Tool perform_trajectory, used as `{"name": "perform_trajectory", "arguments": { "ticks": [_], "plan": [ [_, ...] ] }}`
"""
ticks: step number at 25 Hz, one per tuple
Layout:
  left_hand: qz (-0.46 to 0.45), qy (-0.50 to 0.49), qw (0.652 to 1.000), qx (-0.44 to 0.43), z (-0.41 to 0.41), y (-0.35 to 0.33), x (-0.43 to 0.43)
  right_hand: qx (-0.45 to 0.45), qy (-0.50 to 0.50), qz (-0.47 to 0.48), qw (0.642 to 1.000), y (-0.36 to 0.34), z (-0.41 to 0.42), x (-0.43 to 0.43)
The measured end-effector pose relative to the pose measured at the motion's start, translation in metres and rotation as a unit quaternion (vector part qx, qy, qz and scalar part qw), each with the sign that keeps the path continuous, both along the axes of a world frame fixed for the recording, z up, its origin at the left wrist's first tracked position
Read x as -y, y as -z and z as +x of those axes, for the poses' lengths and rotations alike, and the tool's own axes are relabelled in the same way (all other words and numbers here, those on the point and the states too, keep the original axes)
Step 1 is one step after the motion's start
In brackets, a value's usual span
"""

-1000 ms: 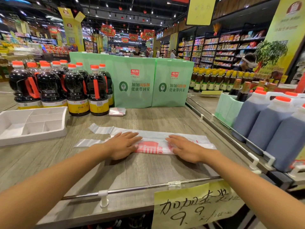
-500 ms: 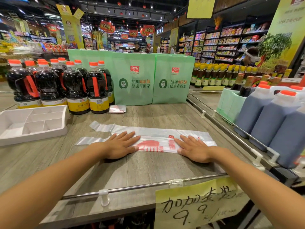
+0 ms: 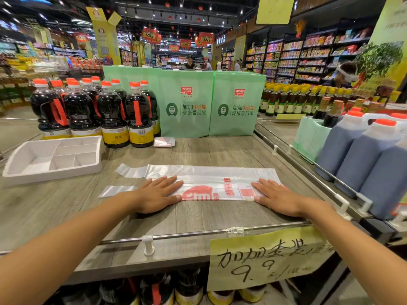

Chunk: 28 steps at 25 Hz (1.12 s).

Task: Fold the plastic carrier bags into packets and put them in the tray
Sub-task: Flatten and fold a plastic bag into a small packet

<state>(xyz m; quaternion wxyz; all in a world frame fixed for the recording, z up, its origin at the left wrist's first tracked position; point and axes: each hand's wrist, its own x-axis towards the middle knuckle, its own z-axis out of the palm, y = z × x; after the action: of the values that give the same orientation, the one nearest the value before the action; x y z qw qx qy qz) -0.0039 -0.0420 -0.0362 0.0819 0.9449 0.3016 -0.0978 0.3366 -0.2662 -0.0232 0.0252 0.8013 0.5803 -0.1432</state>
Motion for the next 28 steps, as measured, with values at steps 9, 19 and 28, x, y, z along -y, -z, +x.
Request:
{"name": "perform_trajectory", "arguments": {
  "ticks": [9,19,28],
  "plan": [
    [0.004,0.012,0.992,0.125,-0.013,0.000,-0.010,0.023,-0.030,0.111,0.993,-0.006,-0.007,-0.001],
    [0.083,0.049,0.991,0.092,-0.014,-0.007,-0.004,0.049,-0.065,0.113,0.990,-0.012,-0.009,0.001],
    [0.106,0.047,0.990,0.083,-0.010,-0.008,-0.005,0.131,-0.090,0.123,0.980,-0.014,-0.013,-0.001]
  ]
}}
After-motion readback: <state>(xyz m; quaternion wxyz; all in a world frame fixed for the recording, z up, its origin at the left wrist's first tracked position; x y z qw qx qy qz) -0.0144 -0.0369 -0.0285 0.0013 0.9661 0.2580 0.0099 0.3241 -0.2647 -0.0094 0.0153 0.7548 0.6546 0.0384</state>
